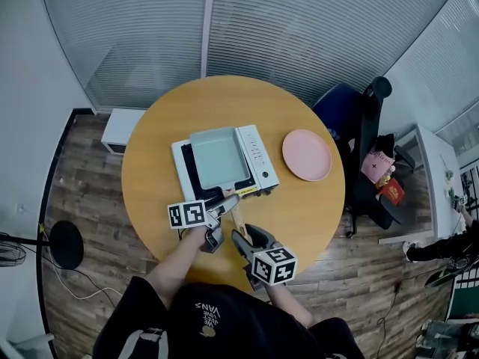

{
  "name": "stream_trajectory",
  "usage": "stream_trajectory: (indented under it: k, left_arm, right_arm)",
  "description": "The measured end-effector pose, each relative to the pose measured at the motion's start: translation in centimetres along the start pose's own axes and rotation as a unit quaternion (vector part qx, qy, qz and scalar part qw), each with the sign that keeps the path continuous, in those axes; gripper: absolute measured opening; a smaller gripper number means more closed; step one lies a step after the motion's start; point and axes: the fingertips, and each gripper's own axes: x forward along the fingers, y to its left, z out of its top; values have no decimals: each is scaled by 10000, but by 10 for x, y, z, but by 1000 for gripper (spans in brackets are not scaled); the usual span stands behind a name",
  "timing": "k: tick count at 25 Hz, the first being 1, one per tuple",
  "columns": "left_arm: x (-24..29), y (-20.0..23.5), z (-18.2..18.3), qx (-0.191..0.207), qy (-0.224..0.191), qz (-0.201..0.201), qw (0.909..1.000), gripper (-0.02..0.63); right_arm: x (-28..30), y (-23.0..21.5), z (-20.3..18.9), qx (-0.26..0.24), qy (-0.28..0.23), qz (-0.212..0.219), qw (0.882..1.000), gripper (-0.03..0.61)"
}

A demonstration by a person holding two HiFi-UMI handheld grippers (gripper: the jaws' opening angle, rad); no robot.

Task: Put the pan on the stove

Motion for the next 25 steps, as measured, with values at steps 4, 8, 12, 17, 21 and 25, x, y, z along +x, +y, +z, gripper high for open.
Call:
stream_trajectory:
  k: [4, 8, 12, 17, 21, 25]
  left_arm:
    - [-11, -1, 1, 141, -134, 159, 9997, 284]
    - [-25, -7, 2, 334, -274, 276, 9987, 284]
    - [-38, -16, -1, 458, -444, 362, 9973, 282]
    - [-60, -31, -7, 661, -741, 472, 9939, 282]
    - [-83, -53, -14, 1067, -998, 398, 9885, 243]
    - [-103, -66, -27, 1584, -1106, 575, 9795, 150]
  right_arm:
    - [-9, 3, 0, -81, -29, 39, 10000, 161]
    - [-20, 7, 0, -174, -63, 77, 9998, 161]
    - [-33, 10, -1, -305, -126, 91, 9994, 161]
    - [-50, 17, -5, -472, -174, 135, 9986, 161]
    - [-62, 27, -9, -604, -295, 186, 9976, 152]
    - [-73, 37, -19, -690, -325, 243, 9968, 134]
